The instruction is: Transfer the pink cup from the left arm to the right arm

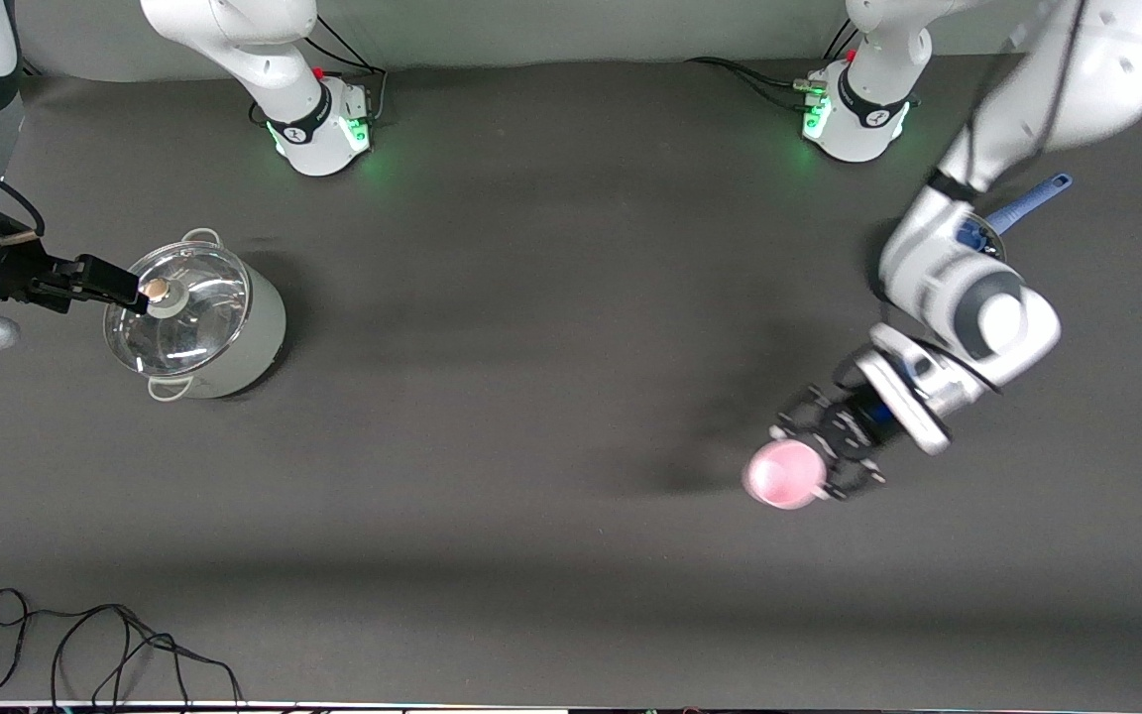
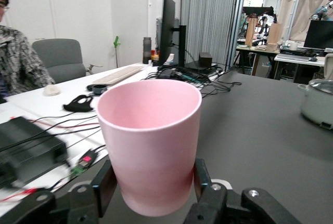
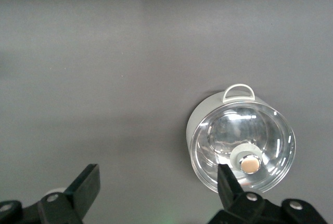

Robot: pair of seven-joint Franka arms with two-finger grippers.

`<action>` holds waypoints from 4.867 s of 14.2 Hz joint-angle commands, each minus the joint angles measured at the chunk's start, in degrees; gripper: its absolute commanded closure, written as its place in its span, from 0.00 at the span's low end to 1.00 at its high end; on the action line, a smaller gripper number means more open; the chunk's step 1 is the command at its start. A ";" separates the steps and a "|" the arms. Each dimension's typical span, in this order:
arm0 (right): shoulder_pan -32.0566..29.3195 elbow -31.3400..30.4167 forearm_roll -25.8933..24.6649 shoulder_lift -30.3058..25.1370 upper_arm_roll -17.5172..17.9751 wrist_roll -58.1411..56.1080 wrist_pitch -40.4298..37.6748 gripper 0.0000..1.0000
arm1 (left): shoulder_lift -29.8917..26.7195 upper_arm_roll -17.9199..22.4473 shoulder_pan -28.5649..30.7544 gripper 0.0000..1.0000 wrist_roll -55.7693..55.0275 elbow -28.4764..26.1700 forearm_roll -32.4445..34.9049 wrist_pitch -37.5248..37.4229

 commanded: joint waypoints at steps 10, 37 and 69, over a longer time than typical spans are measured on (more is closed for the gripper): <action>8.96 9.91 14.89 0.44 1.08 45.03 -4.92 0.00 | -8.80 -31.09 0.37 0.61 -10.67 2.66 -11.53 29.82; 36.31 29.78 10.68 23.20 1.08 90.53 0.27 0.27 | -7.83 -31.81 -2.62 0.60 -12.96 5.40 -11.53 33.43; 17.86 15.91 4.73 8.18 -15.27 5.66 -11.43 1.00 | 0.25 -13.26 -1.48 0.00 -12.96 8.21 -10.03 32.56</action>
